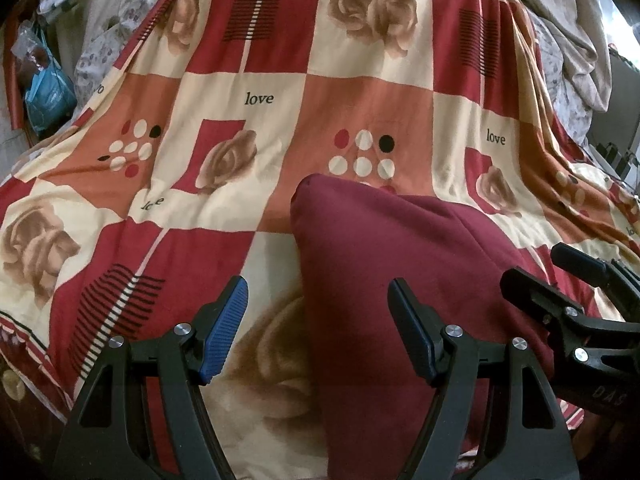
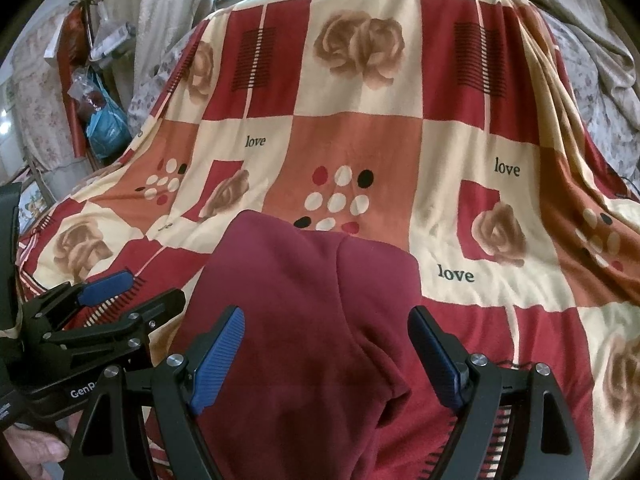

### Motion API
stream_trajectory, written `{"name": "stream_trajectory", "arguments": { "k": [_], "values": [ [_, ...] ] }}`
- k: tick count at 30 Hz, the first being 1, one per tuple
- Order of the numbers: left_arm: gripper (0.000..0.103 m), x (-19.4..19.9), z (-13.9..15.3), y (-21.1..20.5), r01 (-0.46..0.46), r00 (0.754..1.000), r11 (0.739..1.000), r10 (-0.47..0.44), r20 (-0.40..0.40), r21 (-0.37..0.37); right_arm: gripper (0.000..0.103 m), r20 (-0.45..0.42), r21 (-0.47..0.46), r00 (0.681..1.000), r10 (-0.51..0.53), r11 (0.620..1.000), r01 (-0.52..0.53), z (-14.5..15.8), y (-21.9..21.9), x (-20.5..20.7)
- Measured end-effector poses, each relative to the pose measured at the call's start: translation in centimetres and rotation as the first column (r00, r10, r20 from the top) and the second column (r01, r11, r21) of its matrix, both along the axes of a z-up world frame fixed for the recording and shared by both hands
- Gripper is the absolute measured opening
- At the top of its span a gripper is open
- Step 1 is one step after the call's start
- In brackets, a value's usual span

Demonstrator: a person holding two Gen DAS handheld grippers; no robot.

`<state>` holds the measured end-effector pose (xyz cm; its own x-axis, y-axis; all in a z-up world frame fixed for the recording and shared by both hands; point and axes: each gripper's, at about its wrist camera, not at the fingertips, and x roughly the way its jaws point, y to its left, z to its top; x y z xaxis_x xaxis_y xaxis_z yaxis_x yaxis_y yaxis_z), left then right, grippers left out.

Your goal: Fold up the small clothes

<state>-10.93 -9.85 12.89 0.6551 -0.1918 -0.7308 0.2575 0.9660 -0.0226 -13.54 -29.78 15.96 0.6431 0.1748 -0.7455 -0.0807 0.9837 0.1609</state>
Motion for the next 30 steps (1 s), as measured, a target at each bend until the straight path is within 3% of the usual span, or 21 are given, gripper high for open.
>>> {"name": "stream_trajectory", "arguments": {
  "k": [30],
  "values": [
    [0.073,0.28,-0.54,0.09,0.006,1.000,1.000,-0.006,-0.019,0.003,0.082,-0.012,0.002,1.000,-0.005,1.000,0.005,-0.49,0.23,-0.21]
  ]
}}
